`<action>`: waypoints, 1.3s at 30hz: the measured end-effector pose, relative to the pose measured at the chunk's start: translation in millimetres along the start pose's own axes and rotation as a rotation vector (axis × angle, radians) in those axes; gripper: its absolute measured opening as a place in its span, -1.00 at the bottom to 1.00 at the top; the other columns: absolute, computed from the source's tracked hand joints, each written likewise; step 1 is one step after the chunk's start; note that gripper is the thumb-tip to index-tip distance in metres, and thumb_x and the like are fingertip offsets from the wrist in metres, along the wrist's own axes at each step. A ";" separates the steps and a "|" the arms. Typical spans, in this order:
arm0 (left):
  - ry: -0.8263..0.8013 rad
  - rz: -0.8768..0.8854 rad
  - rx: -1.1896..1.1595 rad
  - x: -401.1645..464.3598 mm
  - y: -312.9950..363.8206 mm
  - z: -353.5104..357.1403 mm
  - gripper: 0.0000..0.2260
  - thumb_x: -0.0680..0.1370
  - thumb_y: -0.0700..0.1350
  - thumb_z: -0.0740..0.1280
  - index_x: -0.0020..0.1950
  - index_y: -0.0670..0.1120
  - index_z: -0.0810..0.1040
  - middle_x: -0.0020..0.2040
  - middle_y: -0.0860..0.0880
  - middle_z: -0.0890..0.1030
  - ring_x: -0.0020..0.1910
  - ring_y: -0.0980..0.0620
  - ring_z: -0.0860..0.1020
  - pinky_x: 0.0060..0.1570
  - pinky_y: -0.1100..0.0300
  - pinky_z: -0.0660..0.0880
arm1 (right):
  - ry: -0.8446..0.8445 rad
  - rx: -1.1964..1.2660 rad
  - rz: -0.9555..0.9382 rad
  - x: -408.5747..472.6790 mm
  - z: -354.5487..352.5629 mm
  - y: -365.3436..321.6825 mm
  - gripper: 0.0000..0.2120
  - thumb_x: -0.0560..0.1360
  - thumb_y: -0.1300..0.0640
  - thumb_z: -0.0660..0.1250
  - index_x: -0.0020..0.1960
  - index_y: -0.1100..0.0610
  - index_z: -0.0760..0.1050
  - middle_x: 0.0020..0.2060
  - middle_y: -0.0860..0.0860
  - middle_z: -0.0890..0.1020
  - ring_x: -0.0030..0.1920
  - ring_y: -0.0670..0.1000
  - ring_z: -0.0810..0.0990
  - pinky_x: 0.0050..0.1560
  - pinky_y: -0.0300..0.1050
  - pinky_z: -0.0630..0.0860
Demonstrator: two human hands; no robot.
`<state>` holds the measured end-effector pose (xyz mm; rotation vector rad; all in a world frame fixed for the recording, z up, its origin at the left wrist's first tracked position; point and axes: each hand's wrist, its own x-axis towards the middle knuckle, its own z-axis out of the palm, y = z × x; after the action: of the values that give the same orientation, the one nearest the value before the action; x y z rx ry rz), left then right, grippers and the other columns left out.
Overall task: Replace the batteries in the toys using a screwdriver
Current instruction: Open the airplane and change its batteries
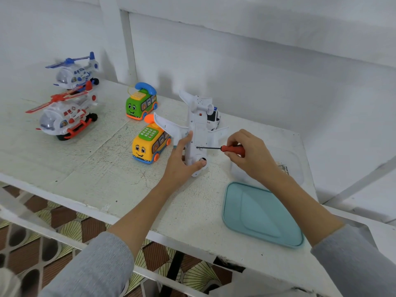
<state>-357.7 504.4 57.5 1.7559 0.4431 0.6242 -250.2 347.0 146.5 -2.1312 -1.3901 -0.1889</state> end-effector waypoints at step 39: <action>-0.007 0.069 0.012 -0.9 11.5 -2.3 -0.32 0.43 -0.12 0.50 0.27 0.46 0.22 0.30 0.25 0.36 0.30 -0.01 0.45 0.25 -0.07 0.47 | -0.168 -0.162 0.218 1.7 -14.9 2.2 -0.80 0.54 0.00 0.26 -0.10 0.13 0.54 -0.25 -0.06 0.58 -0.19 -0.01 0.53 -0.24 -0.14 0.38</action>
<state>-360.1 502.5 68.8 1.7902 0.3835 0.6645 -244.7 339.7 158.6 -2.4637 -1.2568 -0.0376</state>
